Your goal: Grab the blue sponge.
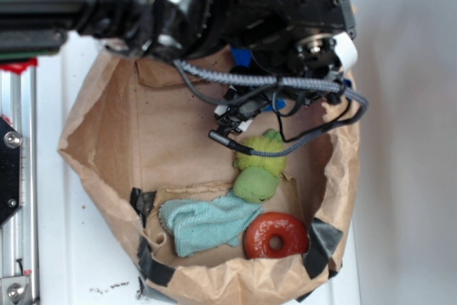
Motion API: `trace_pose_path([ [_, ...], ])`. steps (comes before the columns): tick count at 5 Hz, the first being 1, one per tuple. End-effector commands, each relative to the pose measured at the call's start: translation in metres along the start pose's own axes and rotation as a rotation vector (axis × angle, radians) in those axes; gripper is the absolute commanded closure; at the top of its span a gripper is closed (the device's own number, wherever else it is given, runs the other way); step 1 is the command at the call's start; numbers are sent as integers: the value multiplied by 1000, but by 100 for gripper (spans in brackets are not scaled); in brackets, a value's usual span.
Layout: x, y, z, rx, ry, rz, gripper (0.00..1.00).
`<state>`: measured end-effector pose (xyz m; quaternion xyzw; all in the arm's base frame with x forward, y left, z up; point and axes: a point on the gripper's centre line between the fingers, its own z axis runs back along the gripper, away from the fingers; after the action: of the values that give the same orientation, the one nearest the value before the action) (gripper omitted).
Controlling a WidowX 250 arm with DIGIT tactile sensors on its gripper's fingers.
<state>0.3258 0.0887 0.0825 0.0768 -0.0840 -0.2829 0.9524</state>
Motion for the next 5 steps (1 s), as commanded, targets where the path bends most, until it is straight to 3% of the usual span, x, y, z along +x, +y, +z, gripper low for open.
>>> trace_pose_path([
  [1,8,4,19,47,-36,5,0],
  [2,13,14,7,60,-34,15,0],
  [3,18,17,-9,110,-22,10,0],
  [5,18,11,-16,142,-10,-14,0],
])
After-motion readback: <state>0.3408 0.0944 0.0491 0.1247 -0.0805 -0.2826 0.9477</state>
